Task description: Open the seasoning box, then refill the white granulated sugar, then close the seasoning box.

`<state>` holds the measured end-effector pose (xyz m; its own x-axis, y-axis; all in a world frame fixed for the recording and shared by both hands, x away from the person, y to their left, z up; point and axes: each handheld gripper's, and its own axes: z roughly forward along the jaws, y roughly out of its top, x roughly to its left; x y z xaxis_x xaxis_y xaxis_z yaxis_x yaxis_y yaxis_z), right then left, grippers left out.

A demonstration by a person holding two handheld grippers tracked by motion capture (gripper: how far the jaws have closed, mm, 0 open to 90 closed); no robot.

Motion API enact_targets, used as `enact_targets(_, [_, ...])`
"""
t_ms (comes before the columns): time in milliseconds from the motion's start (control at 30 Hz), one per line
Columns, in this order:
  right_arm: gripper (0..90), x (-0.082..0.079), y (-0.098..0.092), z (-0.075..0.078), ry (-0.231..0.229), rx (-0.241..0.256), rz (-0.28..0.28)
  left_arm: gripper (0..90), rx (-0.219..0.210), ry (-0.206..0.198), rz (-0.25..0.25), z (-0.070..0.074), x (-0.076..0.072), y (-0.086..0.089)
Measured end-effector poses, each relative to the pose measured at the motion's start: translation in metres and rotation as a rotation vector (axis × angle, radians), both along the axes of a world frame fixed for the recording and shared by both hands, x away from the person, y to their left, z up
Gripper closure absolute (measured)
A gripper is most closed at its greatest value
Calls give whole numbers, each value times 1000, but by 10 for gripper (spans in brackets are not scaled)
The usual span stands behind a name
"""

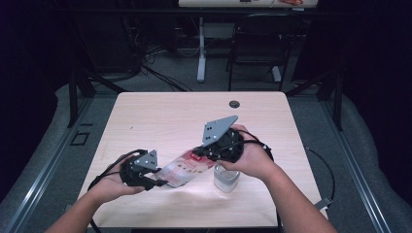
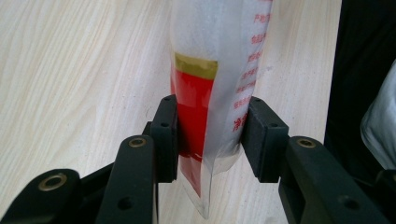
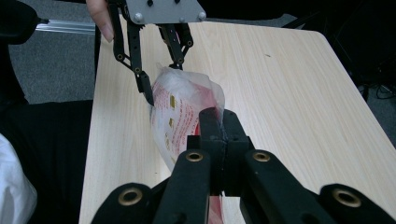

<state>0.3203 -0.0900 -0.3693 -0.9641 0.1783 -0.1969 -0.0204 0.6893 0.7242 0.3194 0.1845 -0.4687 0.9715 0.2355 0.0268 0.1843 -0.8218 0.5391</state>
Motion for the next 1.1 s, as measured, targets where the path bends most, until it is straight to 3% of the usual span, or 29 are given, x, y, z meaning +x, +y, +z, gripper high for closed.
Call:
enact_targets(233, [900,-1,-4,-3,3,10,-4,611,39,7,-13,8,1,1])
enact_targets(667, [900,-1,-8,-4,8,7,-10,616,54,7,-18,13,3,1])
enact_targets(1100, [900,0,-12,-5,12,10,-14,618,108,1,-31,23,5,-2])
